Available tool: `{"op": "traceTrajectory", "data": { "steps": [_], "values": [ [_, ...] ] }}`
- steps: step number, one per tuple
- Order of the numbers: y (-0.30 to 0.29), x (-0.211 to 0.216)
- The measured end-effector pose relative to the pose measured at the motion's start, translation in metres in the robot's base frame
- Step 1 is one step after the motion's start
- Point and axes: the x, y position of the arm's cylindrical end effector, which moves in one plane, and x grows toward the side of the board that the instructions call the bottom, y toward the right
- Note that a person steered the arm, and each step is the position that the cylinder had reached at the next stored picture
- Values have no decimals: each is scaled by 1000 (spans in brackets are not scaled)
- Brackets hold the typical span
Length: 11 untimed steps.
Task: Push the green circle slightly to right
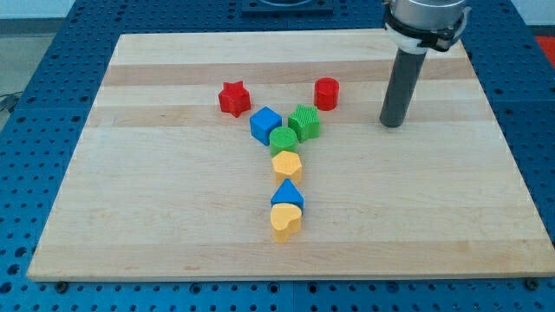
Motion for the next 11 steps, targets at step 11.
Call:
{"op": "traceTrajectory", "data": {
  "steps": [11],
  "values": [
    [-54,-61]
  ]
}}
